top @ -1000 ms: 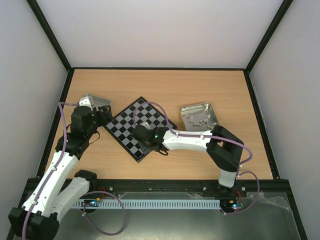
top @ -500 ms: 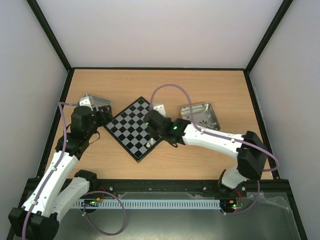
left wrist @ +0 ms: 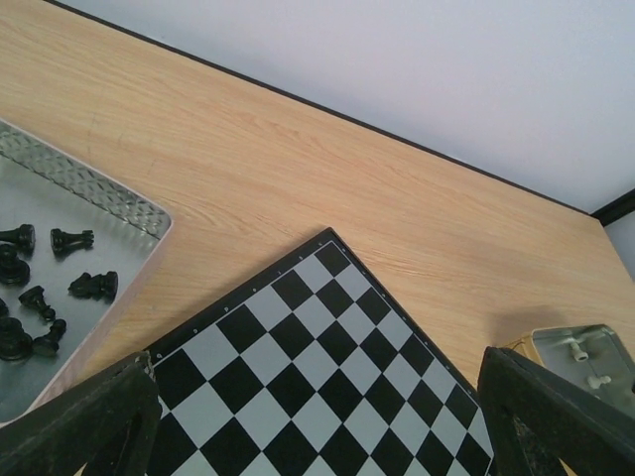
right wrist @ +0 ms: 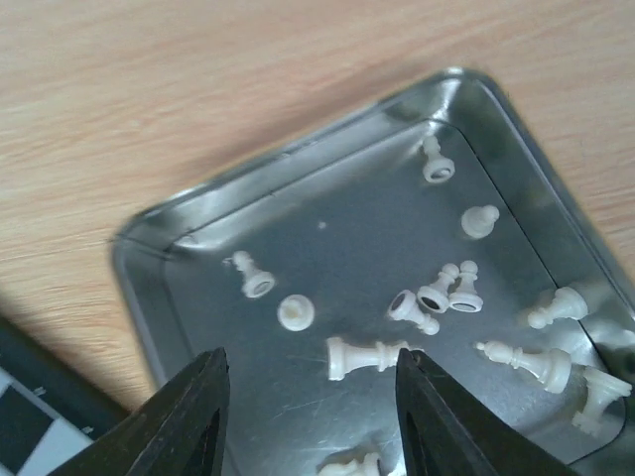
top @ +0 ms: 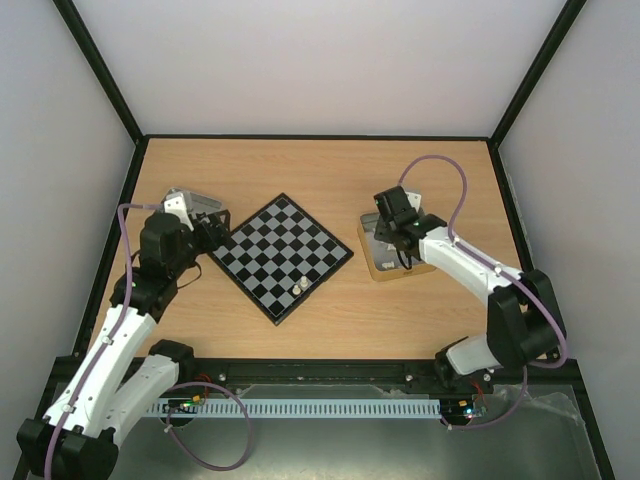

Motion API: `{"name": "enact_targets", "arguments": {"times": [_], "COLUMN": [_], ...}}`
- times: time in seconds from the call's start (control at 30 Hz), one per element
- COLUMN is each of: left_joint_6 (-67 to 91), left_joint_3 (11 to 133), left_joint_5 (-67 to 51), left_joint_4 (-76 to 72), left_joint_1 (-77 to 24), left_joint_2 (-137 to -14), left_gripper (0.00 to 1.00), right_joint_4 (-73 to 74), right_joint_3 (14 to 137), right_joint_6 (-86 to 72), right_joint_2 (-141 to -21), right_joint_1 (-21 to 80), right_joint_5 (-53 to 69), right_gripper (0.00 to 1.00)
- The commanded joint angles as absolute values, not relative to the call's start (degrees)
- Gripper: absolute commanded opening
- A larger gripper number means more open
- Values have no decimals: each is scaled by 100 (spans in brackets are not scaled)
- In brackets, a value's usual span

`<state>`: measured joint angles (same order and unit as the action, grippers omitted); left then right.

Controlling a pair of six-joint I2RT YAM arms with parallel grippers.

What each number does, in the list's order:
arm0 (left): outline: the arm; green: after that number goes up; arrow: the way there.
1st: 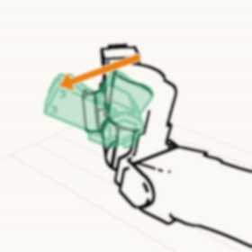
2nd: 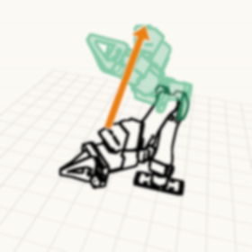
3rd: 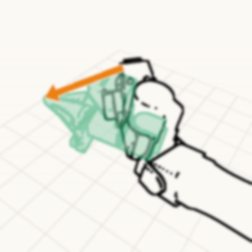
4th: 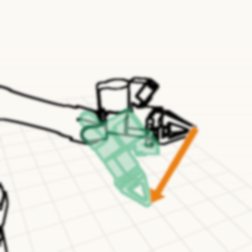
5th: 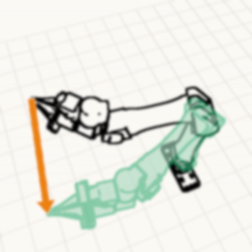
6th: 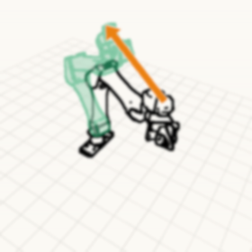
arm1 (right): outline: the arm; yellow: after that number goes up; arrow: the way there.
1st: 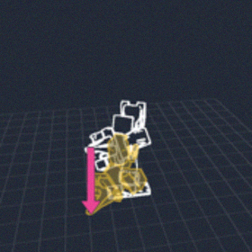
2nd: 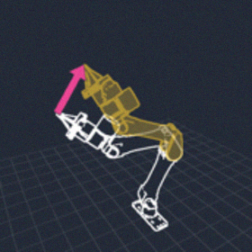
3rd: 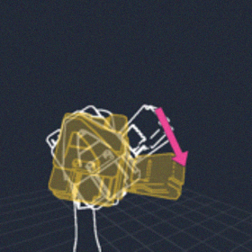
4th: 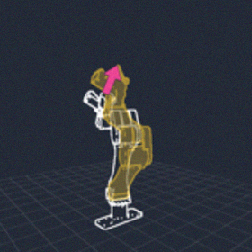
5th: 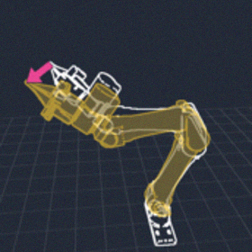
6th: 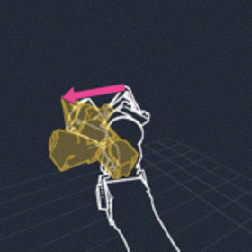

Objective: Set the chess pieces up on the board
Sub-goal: Pick up the chess piece from the storage box.

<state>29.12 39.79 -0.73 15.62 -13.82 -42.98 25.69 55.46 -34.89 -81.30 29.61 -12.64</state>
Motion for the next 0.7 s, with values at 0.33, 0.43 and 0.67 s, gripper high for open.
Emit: {"name": "enact_targets", "arguments": {"times": [0.33,0.43,0.67], "left_joint_6": [2830,2830,2823], "left_joint_3": [3873,3863,3861], "left_joint_5": [-279,-289,-283], "left_joint_4": [1349,1328,1319], "left_joint_1": [-1388,-1388,-1384], "left_joint_2": [-4239,-4253,-4289], "left_gripper": [89,89,89], "right_joint_4": [2210,2182,2196], "right_joint_3": [5959,6031,6104], "right_joint_6": [-2819,-2798,-2782], "right_joint_2": [-9618,-9767,-10005], "right_joint_1": [2254,2250,2250], "right_joint_5": [-71,-146,-226], "right_gripper": [41,38,24]}}
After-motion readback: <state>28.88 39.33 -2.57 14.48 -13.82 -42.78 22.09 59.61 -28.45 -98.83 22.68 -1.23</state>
